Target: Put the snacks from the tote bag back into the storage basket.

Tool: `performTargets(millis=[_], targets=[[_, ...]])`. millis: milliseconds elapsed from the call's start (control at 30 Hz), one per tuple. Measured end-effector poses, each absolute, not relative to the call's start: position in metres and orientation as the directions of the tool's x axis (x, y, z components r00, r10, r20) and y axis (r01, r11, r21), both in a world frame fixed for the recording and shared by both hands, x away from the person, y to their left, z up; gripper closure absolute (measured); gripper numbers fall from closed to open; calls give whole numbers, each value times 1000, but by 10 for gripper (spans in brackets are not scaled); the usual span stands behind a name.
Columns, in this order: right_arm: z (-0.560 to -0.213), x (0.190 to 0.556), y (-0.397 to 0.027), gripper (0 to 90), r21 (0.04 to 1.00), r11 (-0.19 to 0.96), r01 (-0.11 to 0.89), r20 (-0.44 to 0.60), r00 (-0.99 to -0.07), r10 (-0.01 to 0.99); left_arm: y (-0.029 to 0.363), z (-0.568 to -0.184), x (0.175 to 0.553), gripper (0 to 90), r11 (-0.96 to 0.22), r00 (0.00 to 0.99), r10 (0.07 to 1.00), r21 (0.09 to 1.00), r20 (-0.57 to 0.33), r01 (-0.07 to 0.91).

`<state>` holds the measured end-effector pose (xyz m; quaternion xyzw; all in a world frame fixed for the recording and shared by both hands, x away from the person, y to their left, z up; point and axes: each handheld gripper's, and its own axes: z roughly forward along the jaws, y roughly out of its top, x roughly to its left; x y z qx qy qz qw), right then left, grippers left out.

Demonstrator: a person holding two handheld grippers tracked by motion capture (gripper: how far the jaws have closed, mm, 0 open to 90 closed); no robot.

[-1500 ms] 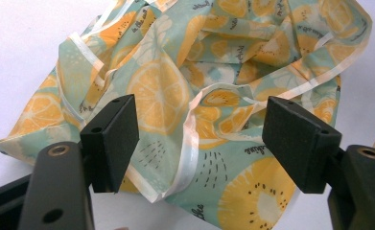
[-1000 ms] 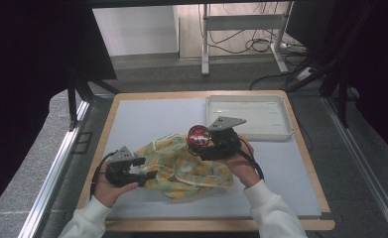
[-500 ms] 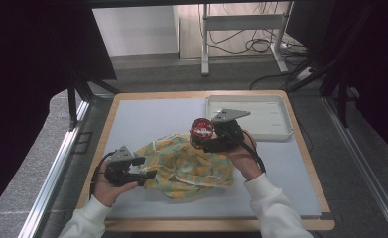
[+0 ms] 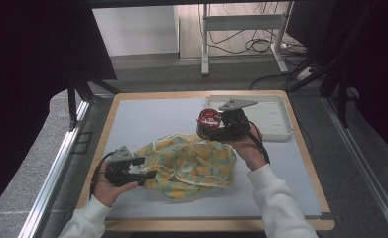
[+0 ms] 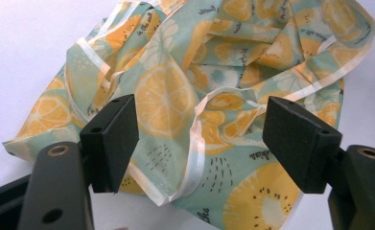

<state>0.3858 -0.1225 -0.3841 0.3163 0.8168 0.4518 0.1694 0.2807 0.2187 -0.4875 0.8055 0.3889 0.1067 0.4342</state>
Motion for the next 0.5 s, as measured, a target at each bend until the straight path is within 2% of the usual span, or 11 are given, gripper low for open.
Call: performTargets(millis=[500], targets=[[-389,413,-137,256,827,376,419,21,-689,724,219,-489,282,287,-323,674,719,780,-166,537]])
